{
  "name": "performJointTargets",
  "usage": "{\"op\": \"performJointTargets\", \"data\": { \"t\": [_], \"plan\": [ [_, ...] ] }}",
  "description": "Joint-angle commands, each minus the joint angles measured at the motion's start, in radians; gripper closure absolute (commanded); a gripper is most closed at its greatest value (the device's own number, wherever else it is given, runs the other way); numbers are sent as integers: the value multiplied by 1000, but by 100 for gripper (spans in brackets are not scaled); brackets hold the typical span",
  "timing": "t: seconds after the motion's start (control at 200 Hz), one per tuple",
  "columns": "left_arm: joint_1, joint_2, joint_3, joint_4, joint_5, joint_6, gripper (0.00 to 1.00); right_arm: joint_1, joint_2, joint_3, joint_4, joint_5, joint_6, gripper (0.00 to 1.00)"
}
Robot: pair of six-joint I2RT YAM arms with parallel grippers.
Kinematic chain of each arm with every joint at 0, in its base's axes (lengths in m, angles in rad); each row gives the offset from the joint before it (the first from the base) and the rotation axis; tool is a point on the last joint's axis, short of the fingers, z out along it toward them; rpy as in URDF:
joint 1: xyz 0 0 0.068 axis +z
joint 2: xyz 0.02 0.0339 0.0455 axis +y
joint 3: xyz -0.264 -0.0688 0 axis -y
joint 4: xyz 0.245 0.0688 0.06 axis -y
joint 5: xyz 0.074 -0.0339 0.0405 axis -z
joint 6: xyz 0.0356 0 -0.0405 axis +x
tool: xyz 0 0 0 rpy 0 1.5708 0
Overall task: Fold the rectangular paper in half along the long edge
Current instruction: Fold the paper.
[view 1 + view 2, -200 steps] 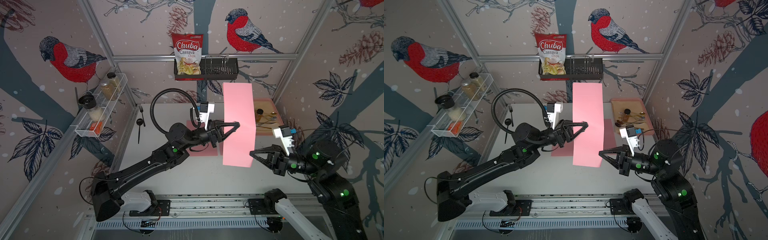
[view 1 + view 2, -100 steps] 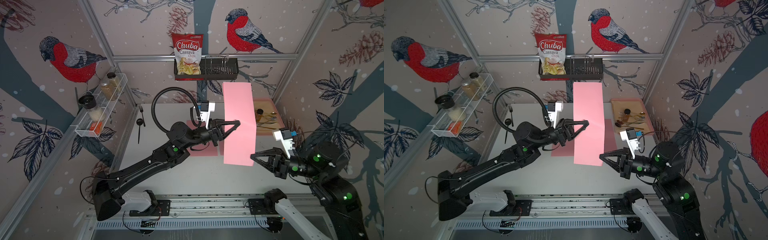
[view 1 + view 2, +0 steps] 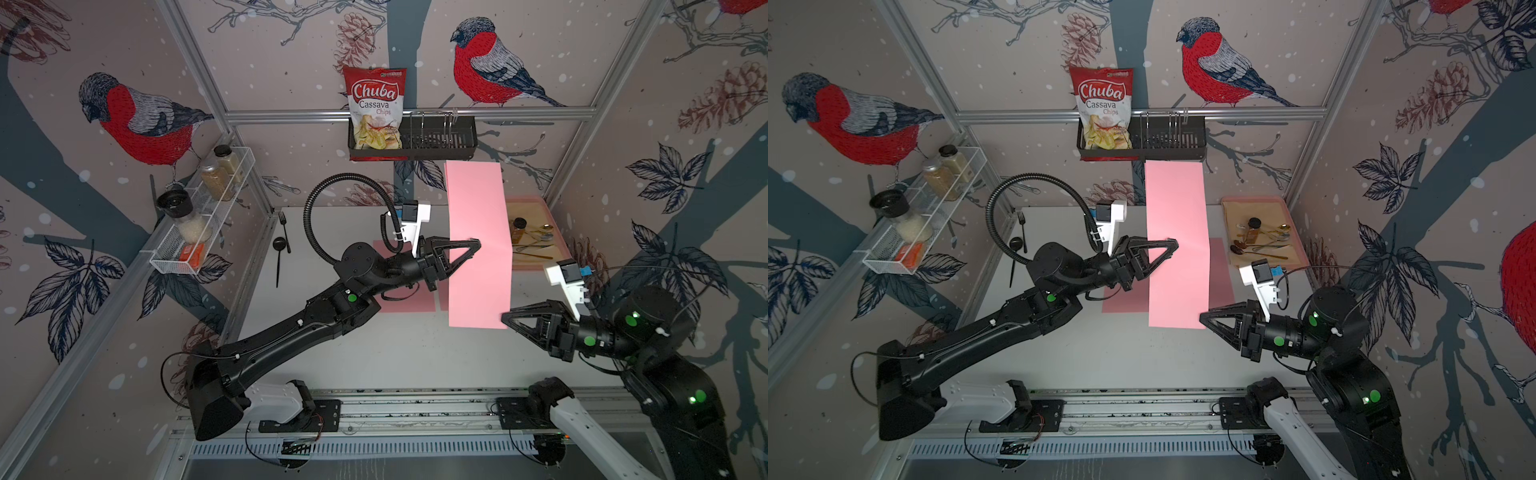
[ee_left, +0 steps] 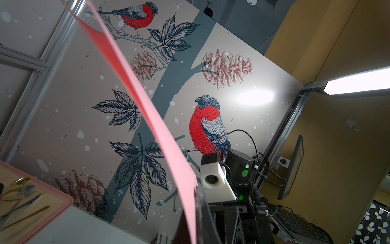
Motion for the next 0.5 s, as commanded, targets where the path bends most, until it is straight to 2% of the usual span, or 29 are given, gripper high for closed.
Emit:
{"op": "performJointTargets", "data": {
  "t": [0.0, 0.035, 0.065, 0.09, 0.205, 0.245, 0.285, 0.315, 0.335, 0.41, 0.475, 0.495],
  "plan": [
    [0, -2, 13, 17, -8, 15, 100, 1, -7, 2, -7, 6, -10, 97],
    [0, -1, 13, 16, -9, 17, 100, 1, -8, 3, -12, 9, -11, 94],
    [0, -1, 14, 13, -10, 19, 100, 0, -7, 5, -17, 15, -11, 87],
    [0, -2, 16, 10, -9, 19, 100, 1, -8, 5, -22, 19, -12, 86],
    [0, -5, 20, 1, -12, 29, 100, 1, -14, 4, -26, 12, -10, 99],
    [0, -6, 19, -2, -14, 32, 100, 2, -15, 6, -30, 14, -9, 98],
    [0, -6, 21, -4, -16, 33, 100, 1, -14, 9, -38, 22, -10, 88],
    [0, -6, 21, -6, -16, 34, 100, 0, -12, 12, -43, 26, -12, 85],
    [0, -6, 21, -6, -16, 34, 100, 1, -12, 10, -44, 25, -14, 86],
    [0, -6, 23, -7, -14, 34, 100, 0, -18, 2, -41, 14, -10, 100],
    [0, -8, 24, -7, -16, 36, 100, 2, -20, 3, -50, 21, -11, 100],
    [1, -7, 24, -8, -15, 36, 100, 4, -19, 3, -54, 23, -11, 96]
  ]
}}
